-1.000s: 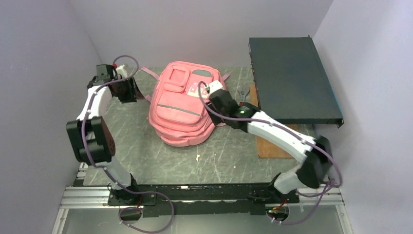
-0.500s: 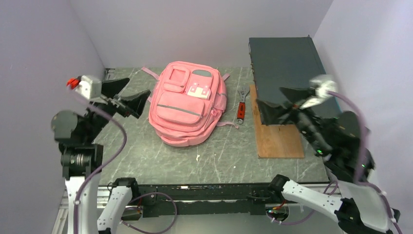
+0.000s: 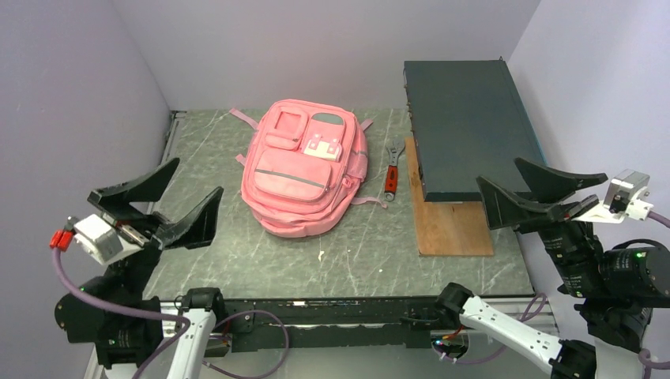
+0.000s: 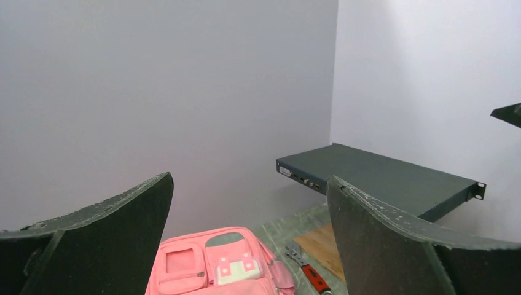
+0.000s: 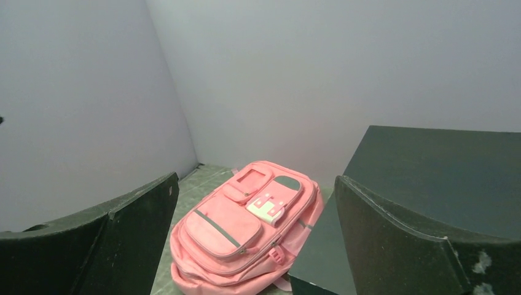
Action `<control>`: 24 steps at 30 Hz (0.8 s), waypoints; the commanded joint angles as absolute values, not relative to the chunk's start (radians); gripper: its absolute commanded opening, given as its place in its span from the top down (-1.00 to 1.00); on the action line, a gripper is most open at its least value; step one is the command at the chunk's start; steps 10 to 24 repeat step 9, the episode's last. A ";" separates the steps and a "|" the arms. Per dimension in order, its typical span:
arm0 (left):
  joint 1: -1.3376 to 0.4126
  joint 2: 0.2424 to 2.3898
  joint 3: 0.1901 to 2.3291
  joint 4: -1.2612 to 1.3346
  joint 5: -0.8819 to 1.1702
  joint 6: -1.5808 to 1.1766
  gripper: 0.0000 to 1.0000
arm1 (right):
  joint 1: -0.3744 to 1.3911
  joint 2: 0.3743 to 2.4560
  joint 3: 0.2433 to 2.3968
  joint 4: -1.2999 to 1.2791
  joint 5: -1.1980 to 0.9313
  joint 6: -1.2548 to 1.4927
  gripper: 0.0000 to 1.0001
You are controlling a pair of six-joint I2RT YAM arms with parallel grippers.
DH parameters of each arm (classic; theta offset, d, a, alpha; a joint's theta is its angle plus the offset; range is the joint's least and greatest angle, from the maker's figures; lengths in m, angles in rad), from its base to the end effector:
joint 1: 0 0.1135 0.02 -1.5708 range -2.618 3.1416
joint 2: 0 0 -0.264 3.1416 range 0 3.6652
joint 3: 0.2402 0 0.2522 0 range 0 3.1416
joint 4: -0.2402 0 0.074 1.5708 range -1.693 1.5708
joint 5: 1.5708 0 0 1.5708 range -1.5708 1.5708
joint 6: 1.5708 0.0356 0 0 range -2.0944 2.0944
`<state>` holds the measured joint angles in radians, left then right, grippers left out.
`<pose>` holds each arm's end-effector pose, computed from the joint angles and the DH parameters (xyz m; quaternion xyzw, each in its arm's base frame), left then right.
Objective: Pack the student bag
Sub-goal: Reset both arms
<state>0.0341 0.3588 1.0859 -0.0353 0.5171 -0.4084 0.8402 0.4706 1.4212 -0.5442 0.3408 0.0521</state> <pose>-0.0026 -0.0177 0.4808 0.1355 0.4521 -0.2697 0.8394 -0.0065 -0.0250 0.5099 -0.0773 0.5547 0.2711 0.7828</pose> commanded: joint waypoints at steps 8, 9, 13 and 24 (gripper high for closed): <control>0.038 0.260 1.001 -0.075 0.416 -0.424 -0.99 | 0.839 0.430 1.361 -0.486 0.417 0.072 -1.00; 0.037 0.259 1.006 -0.082 0.416 -0.420 -0.99 | 0.839 0.434 1.369 -0.499 0.411 0.073 -1.00; 0.037 0.259 1.006 -0.082 0.416 -0.420 -0.99 | 0.839 0.434 1.369 -0.499 0.411 0.073 -1.00; 0.037 0.259 1.006 -0.082 0.416 -0.420 -0.99 | 0.839 0.434 1.369 -0.499 0.411 0.073 -1.00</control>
